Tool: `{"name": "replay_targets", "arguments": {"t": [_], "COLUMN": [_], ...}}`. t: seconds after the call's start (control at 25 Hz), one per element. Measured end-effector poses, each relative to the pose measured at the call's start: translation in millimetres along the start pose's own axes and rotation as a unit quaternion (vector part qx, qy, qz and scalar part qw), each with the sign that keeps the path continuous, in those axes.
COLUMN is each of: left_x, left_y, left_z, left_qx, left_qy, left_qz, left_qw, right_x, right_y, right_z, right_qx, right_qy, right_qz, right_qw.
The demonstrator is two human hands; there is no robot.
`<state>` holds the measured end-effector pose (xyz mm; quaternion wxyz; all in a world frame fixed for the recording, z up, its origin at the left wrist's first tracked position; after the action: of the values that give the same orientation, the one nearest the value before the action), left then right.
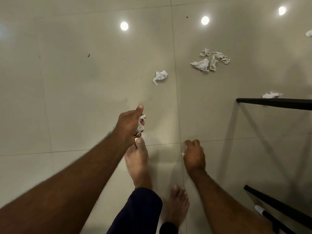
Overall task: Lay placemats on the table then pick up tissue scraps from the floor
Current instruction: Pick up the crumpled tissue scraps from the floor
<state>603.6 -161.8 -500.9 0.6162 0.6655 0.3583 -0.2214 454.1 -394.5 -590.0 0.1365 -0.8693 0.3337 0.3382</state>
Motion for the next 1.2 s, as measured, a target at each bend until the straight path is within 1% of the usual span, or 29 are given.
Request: {"name": "replay_targets", "arguments": {"t": [0.08, 0.16, 0.24, 0.28, 0.36, 0.4, 0.48, 0.56, 0.64, 0.68, 0.76, 0.84, 0.92, 0.96, 1.0, 1.08, 1.2], "left_x": [7, 13, 17, 19, 19, 20, 23, 29, 38, 43, 55, 67, 78, 83, 86, 90, 92], "left_y": [2, 7, 16, 23, 41, 51, 69, 83, 91, 94, 97, 94, 90, 88, 86, 82, 80], "left_z": [-6, -13, -17, -18, -19, -18, -16, -13, -9, -7, -5, -4, -4, -3, -3, 0, 13], "left_qx": [0.003, 0.003, -0.001, -0.003, -0.006, -0.013, -0.013, -0.019, -0.026, -0.029, -0.036, -0.038, -0.044, -0.043, -0.039, -0.035, -0.041], "left_qy": [0.001, 0.002, 0.006, 0.006, 0.004, 0.004, 0.001, -0.005, -0.004, -0.001, 0.004, 0.01, 0.014, 0.015, 0.017, 0.018, 0.012], "left_qz": [-0.005, -0.008, -0.018, -0.022, -0.028, -0.026, -0.019, -0.012, -0.005, -0.004, -0.002, -0.003, -0.007, -0.009, -0.011, -0.017, -0.02], "left_qw": [1.0, 1.0, 1.0, 1.0, 1.0, 1.0, 1.0, 1.0, 1.0, 1.0, 0.999, 0.999, 0.999, 0.999, 0.999, 0.999, 0.999], "right_x": [3, 7, 10, 13, 18, 23, 34, 44, 56, 65, 85, 102, 112, 115, 117, 125, 141], "right_y": [1, -2, -16, -28, -61, -80, -120, -160, -199, -215, -242, -260, -268, -269, -267, -263, -263], "right_z": [4, -3, -19, -30, -57, -71, -96, -116, -127, -129, -128, -121, -112, -110, -108, -107, -114], "right_qx": [0.004, 0.037, 0.109, 0.163, 0.264, 0.296, 0.307, 0.299, 0.267, 0.216, 0.073, -0.051, -0.152, -0.181, -0.19, -0.185, -0.168], "right_qy": [-0.016, -0.019, 0.003, 0.013, 0.005, -0.009, 0.001, 0.02, 0.008, 0.007, 0.002, 0.02, 0.076, 0.099, 0.11, 0.102, 0.084], "right_qz": [-0.024, -0.024, 0.003, 0.022, 0.053, 0.054, 0.032, -0.02, -0.107, -0.146, -0.192, -0.227, -0.27, -0.283, -0.283, -0.29, -0.326], "right_qw": [1.0, 0.999, 0.994, 0.986, 0.963, 0.953, 0.951, 0.954, 0.958, 0.965, 0.979, 0.972, 0.948, 0.937, 0.934, 0.933, 0.926]}}
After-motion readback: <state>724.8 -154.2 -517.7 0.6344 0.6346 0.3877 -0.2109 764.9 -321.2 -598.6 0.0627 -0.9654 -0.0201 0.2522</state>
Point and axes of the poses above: each hand's wrist, its own x-axis towards the middle knuckle, its own z-axis out of the palm, y = z × x, the point moved 2 cm from there along x, towards the middle knuckle, and after that the axes turned 15 degrees about z, right-handed, at the moved point
